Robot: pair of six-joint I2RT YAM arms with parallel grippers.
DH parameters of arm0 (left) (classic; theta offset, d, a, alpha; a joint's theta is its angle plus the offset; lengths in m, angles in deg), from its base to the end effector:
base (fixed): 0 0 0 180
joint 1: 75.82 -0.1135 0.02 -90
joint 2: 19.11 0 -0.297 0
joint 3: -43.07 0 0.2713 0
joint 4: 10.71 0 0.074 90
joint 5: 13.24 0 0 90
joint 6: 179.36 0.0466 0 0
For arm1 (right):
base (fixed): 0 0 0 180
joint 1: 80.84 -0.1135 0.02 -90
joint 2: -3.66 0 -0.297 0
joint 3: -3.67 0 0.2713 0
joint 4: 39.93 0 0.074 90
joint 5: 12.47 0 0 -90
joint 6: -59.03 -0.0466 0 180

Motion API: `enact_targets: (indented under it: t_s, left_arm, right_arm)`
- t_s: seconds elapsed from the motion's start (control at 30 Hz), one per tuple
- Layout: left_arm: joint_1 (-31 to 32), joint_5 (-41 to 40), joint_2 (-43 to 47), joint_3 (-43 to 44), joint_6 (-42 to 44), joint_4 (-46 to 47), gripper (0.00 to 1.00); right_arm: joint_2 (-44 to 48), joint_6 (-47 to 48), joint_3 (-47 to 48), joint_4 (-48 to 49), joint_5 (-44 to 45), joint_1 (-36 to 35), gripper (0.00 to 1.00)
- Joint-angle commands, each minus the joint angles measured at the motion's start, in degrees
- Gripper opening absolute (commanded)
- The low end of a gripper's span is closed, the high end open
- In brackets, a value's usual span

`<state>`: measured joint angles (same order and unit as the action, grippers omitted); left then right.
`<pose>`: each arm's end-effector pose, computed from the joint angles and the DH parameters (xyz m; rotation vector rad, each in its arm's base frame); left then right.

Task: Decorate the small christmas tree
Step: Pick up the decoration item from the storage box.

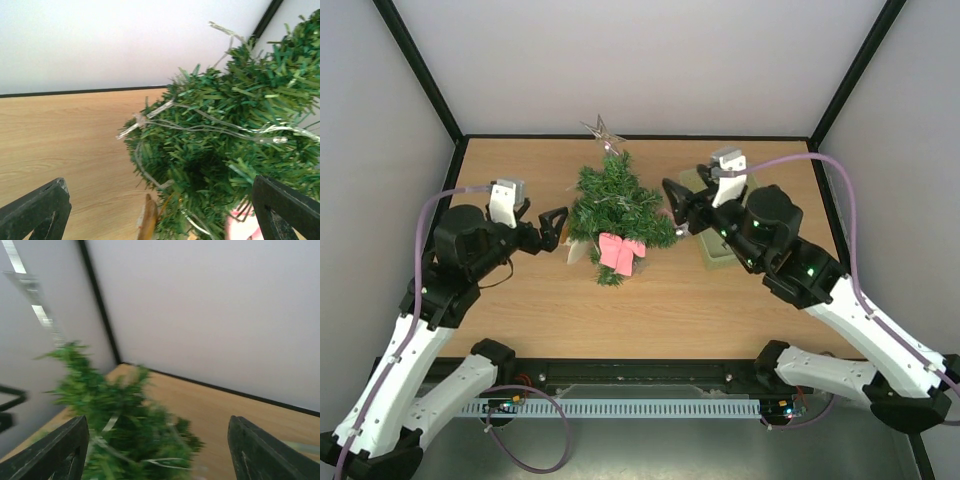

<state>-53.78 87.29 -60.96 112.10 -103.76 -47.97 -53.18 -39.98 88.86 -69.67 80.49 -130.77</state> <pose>0.1433 -0.0672 0.4146 0.2557 1.7669 -0.6222 0.1414 0.1644 0.4880 -0.5368 1.5576 0.7538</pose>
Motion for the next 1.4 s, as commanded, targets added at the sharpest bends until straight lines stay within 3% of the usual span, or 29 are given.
enact_targets:
  t_s: [0.0, 0.1, 0.23, 0.5, 0.63, 0.77, 1.0, 1.17, 1.37]
  left_arm:
    - [-0.42, -9.13, 3.06, -2.11, 0.84, -2.69, 1.0]
    - [-0.42, -15.13, 4.37, -4.61, -0.02, -3.37, 1.0]
    - [-0.42, -16.87, 5.15, -7.58, 1.97, -2.41, 1.0]
    - [-0.38, -14.43, 8.12, -13.56, 6.64, 2.74, 1.0]
    - [-0.42, -18.05, 9.67, -14.42, 8.61, 3.01, 1.0]
    - [-0.34, -23.34, 12.93, -17.99, 9.68, 5.02, 1.0]
    - [-0.33, -26.65, 19.98, -23.54, 11.2, 9.86, 1.0]
    - [-0.33, -27.52, 19.67, -23.54, 11.49, 10.4, 1.0]
    - [-0.33, -28.52, 19.39, -23.35, 11.4, 10.25, 1.0]
  right_arm:
    - [3.17, 2.78, -5.79, 4.04, 17.24, 0.49, 0.77]
    - [2.67, 4.49, -7.0, 2.22, 20.34, 3.45, 0.77]
    - [-2.6, 4.33, -7.27, 0.83, 15.83, 13.28, 0.7]
    - [-20.94, 4.52, -6.56, 2.22, 5.96, 30.04, 0.57]
    - [-31.14, 3.41, -4.21, 2.54, 1.02, 36.77, 0.47]
    - [-38.59, 4.38, -3.09, 7.3, 2.11, 39.91, 0.26]
    - [-52.31, 8.3, 5.68, 8.88, 4.35, 41.46, 0.03]
    - [-61.92, 9.92, 13.98, 5.67, 6.25, 41.84, 0.02]
    - [-68.51, 11.91, 17.25, 5.46, 12.72, 42.37, 0.02]
